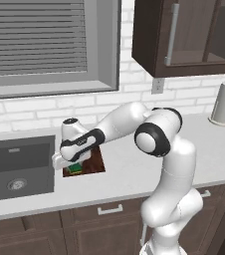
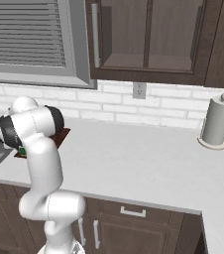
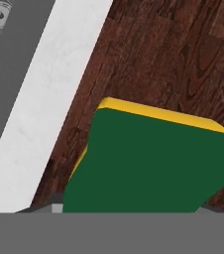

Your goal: Pick up the sponge from the counter and clean the cutting board by briefly scrubbing or pressing down on the cutting board. Once finished, release the sponge.

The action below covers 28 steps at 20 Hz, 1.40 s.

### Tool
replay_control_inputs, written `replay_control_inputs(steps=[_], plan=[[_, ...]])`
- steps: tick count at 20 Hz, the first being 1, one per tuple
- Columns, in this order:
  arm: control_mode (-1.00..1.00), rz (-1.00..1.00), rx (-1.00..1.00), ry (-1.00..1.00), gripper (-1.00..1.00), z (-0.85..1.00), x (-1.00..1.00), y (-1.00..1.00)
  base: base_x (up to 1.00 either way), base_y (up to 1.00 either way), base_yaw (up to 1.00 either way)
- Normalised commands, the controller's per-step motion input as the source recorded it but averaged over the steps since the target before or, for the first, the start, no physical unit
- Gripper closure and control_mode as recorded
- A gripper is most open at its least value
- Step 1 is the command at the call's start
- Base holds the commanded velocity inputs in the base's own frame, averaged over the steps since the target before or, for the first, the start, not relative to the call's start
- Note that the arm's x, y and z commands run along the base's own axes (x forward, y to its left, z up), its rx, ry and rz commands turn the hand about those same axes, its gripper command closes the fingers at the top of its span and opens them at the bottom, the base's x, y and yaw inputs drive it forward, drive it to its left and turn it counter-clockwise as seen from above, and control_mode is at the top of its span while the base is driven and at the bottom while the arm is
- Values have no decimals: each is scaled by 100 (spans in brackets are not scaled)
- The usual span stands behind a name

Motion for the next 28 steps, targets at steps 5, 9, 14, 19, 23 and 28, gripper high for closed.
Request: replay_control_inputs(steps=[5, 9, 14, 19, 23, 28], plan=[[-100, -1, -1, 0, 100, -1, 20, 14, 0, 0, 0], [-100, 0, 0, 0, 100, -13, 0, 17, 0, 0, 0], [-100, 0, 0, 0, 100, -38, 0, 6, 0, 0, 0], [-100, 0, 0, -1, 100, -38, 2, 0, 0, 0, 0], [-100, 0, 0, 0, 100, -19, 24, 0, 0, 0, 0], [-100, 0, 0, 0, 100, -6, 24, -2, 0, 0, 0]])
